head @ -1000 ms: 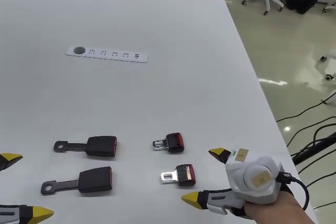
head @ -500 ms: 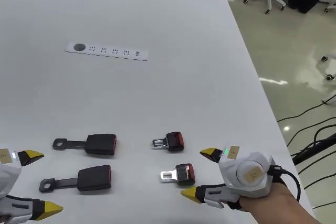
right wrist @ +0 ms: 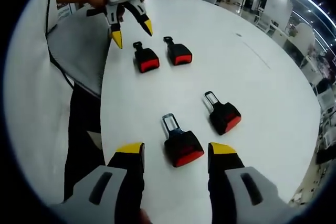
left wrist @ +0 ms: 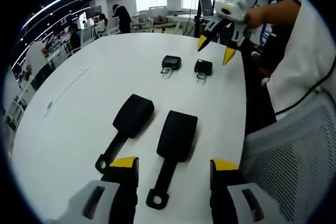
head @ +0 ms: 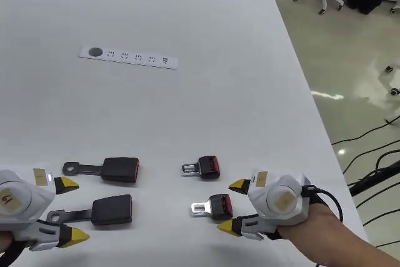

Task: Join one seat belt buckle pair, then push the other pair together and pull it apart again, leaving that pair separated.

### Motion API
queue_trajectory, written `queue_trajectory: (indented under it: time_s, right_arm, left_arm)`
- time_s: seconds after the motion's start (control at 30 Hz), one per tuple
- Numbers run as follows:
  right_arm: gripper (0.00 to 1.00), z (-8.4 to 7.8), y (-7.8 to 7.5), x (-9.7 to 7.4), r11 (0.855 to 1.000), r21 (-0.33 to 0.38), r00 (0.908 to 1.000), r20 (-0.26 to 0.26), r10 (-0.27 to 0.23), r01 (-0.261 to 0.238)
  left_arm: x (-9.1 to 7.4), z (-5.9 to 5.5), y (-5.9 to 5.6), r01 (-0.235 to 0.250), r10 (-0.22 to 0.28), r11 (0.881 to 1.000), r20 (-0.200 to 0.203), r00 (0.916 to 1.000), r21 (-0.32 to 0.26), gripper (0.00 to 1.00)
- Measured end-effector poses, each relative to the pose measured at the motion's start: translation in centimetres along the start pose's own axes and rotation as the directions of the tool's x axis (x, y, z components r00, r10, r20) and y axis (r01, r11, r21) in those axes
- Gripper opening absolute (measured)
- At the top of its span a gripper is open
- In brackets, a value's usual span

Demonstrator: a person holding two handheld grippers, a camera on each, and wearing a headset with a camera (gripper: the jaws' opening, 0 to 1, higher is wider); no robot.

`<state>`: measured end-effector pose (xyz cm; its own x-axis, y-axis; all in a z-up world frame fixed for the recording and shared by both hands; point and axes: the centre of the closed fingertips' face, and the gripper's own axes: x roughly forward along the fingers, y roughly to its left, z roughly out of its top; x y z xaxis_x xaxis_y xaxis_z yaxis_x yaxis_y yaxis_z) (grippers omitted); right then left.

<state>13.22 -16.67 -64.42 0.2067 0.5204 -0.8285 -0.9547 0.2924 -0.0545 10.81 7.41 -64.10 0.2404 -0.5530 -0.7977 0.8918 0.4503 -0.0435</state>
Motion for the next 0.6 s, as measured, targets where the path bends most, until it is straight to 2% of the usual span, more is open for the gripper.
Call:
queue_trajectory:
  time_s: [0.13, 0.27, 0.4, 0.6]
  right_arm:
    - [0.45, -0.4, -0.2, 0.9, 0.999, -0.049, 0.9992, -0.035, 0.022, -0.023]
    - [0.42, -0.8, -0.4, 1.5, 0.995, -0.085, 0.9969, -0.064, 0.045, -0.050]
    - [0.41, -1.4, -0.7, 2.1, 0.992, -0.108, 0.9945, -0.086, 0.060, -0.069]
    - [0.38, -2.0, -0.7, 2.6, 0.986, -0.132, 0.9892, -0.118, 0.086, -0.102]
  left_arm:
    - [0.9, 0.4, -0.4, 0.036, -0.035, 0.999, -0.018, 0.9992, 0.027, 0.49]
    - [1.8, 0.7, -0.4, 0.055, -0.053, 0.997, -0.035, 0.9980, 0.047, 0.46]
    - [2.6, 0.6, -0.3, 0.078, -0.073, 0.993, -0.063, 0.9953, 0.084, 0.43]
    - [3.4, 0.2, -0.1, 0.107, -0.099, 0.990, -0.091, 0.9909, 0.092, 0.41]
